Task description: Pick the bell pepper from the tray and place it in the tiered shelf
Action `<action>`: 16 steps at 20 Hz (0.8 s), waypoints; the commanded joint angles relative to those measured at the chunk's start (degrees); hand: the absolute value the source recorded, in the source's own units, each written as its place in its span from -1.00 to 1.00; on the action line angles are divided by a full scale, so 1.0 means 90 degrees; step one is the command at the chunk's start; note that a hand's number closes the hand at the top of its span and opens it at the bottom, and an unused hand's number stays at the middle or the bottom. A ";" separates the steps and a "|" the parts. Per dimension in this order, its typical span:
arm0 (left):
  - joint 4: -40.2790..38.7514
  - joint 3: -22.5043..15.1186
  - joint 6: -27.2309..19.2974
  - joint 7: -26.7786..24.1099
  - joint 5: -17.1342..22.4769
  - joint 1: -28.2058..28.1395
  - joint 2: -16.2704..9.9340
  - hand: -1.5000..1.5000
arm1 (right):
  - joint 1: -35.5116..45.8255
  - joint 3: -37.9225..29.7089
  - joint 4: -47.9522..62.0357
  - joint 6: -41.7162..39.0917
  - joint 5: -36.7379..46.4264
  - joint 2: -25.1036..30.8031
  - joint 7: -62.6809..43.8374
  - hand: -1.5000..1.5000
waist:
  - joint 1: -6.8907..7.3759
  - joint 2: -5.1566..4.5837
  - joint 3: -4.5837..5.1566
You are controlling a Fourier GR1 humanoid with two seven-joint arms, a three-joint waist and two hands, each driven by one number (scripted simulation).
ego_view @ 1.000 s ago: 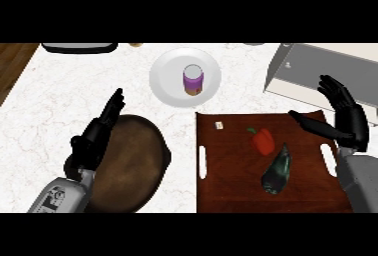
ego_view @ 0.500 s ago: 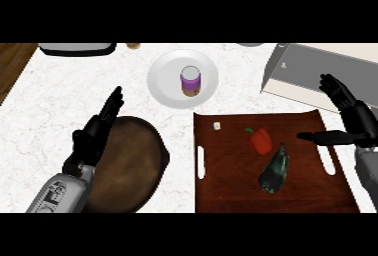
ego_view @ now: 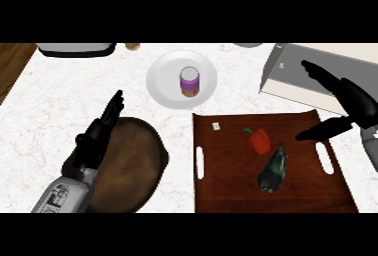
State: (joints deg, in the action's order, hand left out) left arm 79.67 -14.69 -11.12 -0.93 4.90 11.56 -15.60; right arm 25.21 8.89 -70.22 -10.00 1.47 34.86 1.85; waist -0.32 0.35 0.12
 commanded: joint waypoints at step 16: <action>-0.0297 0.0280 0.0291 -0.0094 -0.0390 0.0104 0.0419 0.00 | -0.0501 0.1066 -0.3481 -0.0963 0.1757 -0.0424 -0.4027 -1.00 | 0.0020 -0.0035 -0.0011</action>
State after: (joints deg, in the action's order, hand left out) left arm 79.94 -12.92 -9.54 -0.53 2.52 11.18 -13.28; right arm 21.57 17.56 -97.94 -19.39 13.25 35.34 -29.59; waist -0.27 0.15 0.04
